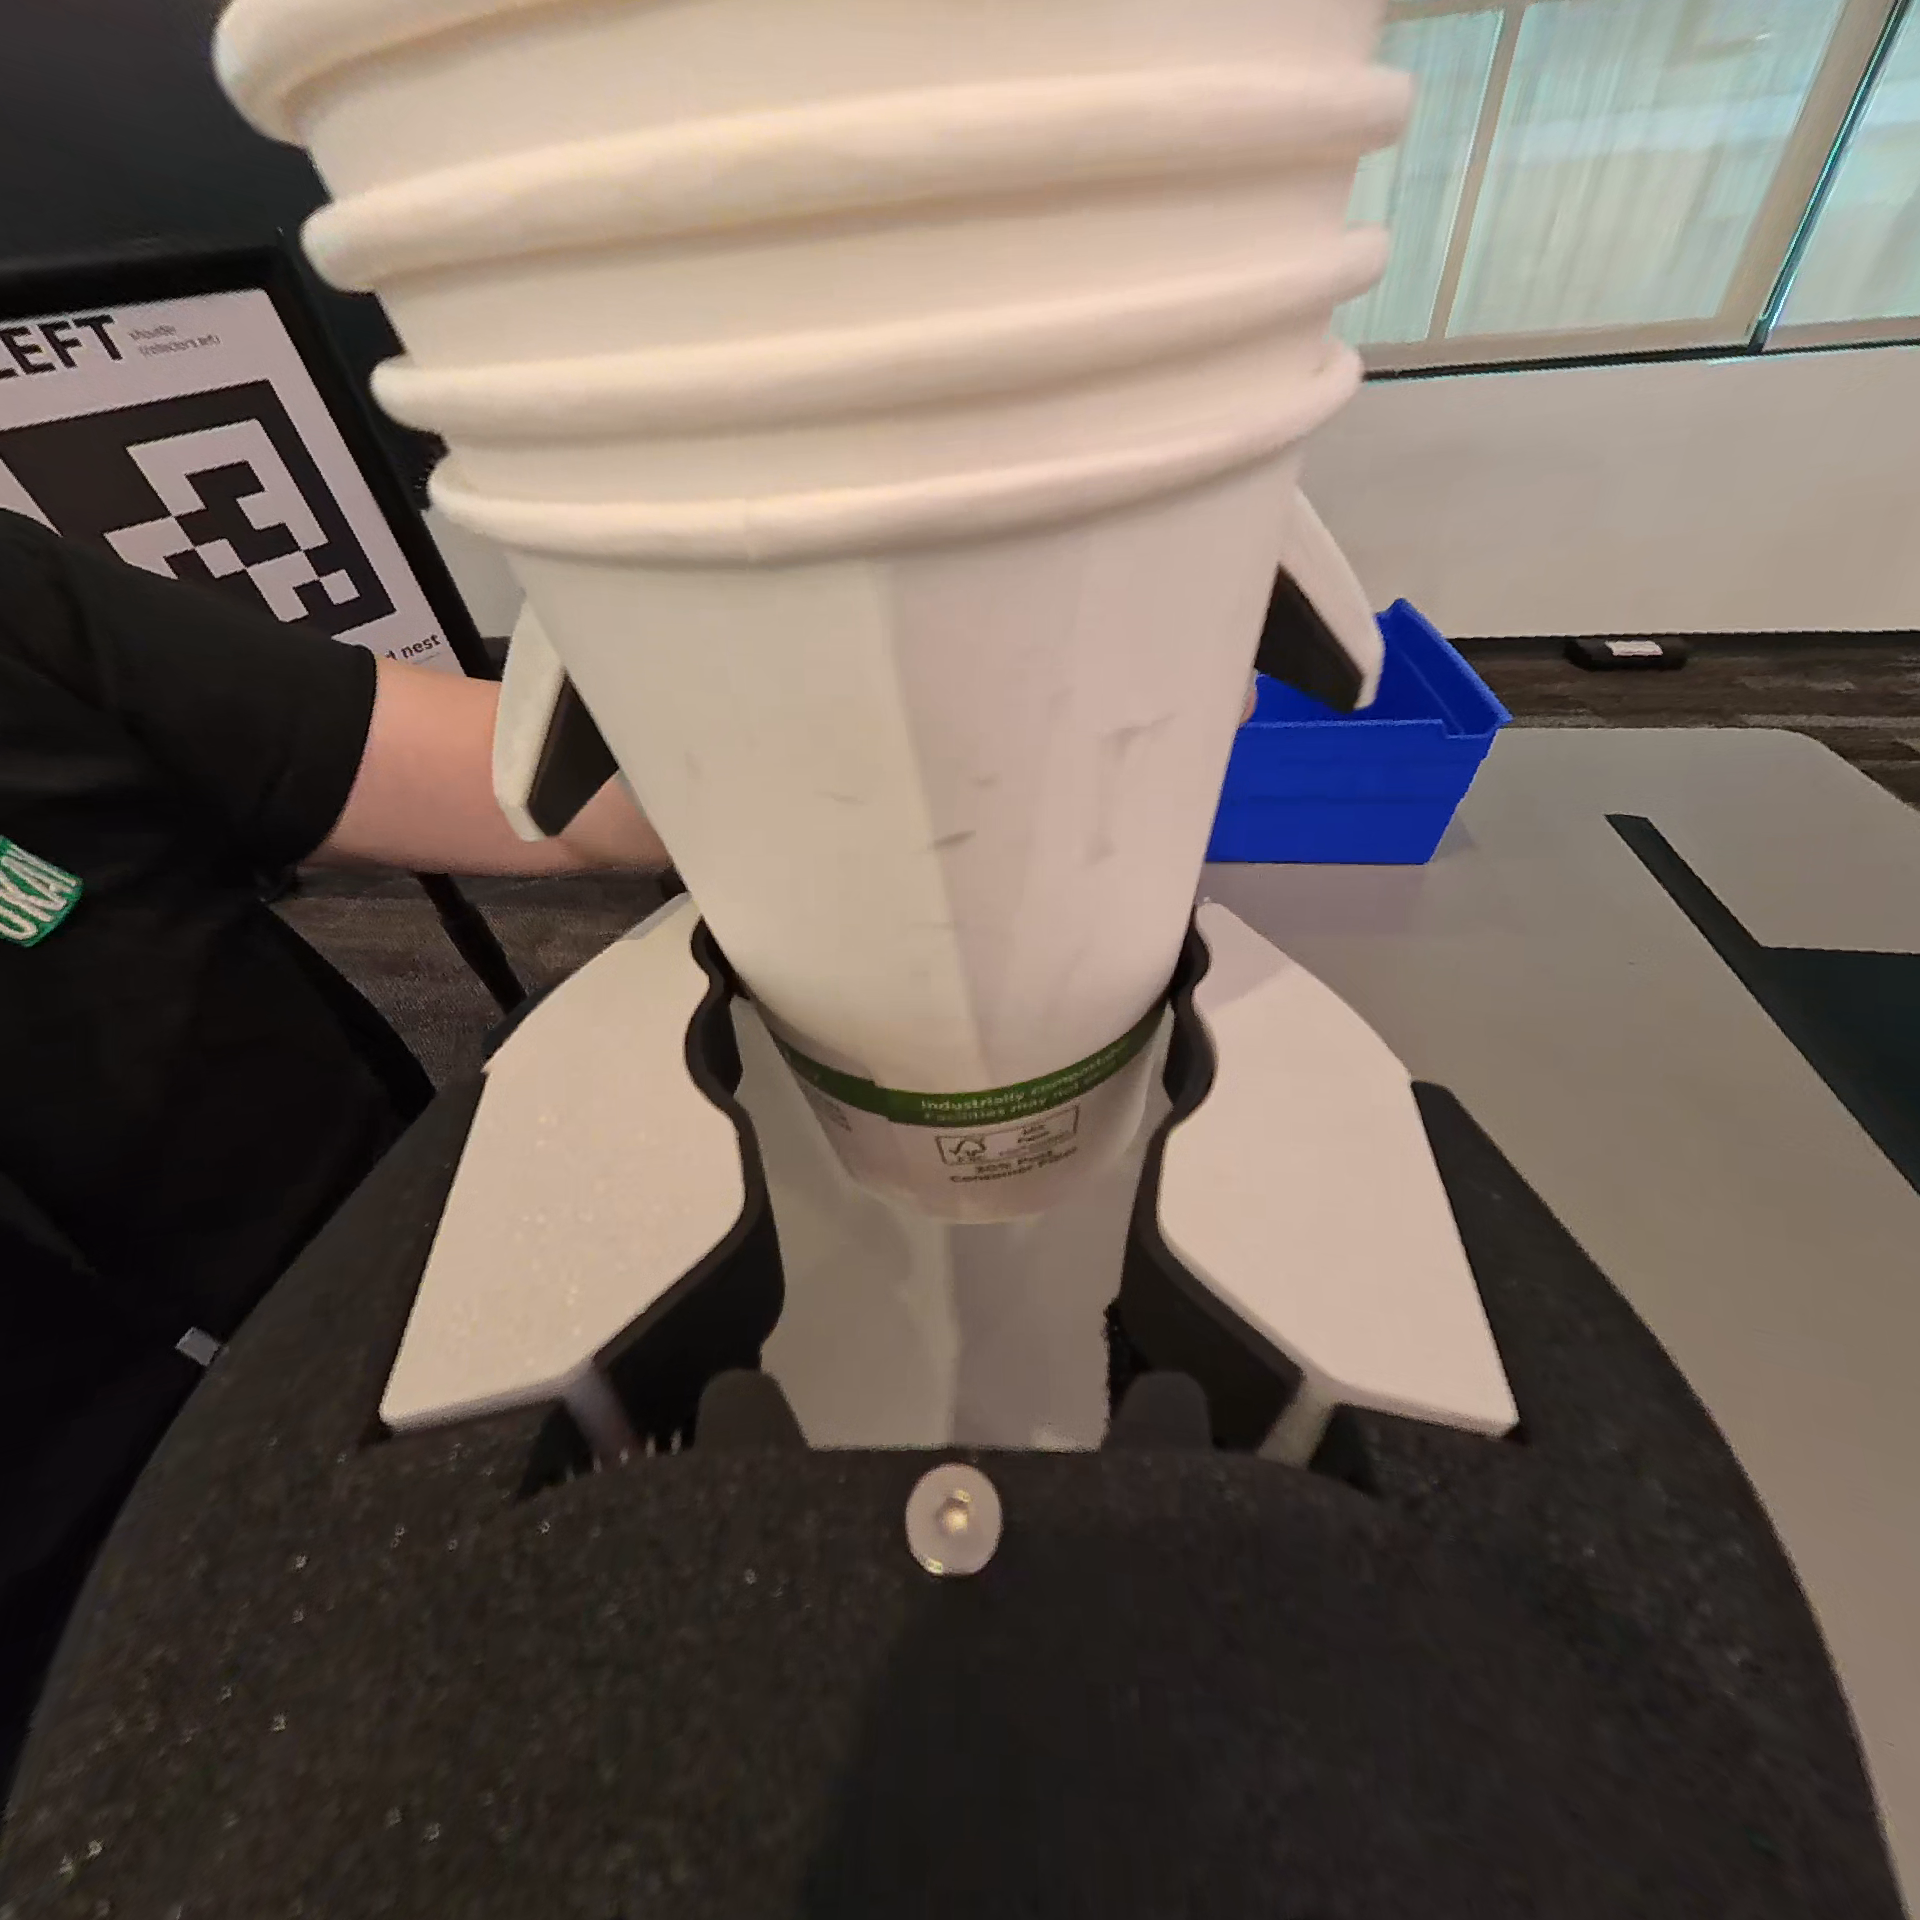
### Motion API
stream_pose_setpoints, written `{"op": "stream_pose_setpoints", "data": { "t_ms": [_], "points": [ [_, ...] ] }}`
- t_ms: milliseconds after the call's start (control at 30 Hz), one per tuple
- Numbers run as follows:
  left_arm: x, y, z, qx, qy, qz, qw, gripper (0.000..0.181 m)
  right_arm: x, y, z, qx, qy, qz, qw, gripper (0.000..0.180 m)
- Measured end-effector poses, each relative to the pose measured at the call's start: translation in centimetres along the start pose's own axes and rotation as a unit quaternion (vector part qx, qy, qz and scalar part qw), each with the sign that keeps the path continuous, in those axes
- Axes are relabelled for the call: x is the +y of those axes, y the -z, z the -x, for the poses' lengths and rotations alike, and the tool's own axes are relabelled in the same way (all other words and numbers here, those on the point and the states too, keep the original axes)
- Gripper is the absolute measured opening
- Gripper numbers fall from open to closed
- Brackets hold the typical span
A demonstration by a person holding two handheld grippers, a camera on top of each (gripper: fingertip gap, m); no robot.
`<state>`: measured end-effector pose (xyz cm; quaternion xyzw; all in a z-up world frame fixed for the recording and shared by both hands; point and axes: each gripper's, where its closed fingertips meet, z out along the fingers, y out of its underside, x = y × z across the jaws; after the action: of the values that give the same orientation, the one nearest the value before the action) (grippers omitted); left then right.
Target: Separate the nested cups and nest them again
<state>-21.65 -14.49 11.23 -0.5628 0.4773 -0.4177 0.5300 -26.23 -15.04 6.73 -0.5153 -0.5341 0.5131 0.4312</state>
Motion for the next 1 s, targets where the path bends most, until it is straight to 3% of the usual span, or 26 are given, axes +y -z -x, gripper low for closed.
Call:
{"op": "stream_pose_setpoints", "data": {
  "t_ms": [700,1000],
  "points": [
    [0.9,-0.7,0.9,0.003,0.022,-0.015,1.000,0.092,0.3,0.8,-1.1,0.009,-0.005,-0.012,1.000,0.083],
    [0.8,-0.8,7.1,-0.069,-0.038,0.008,0.997,0.092,1.7,6.6,-5.0,0.098,-0.001,0.033,0.995,0.086]
  ]
}}
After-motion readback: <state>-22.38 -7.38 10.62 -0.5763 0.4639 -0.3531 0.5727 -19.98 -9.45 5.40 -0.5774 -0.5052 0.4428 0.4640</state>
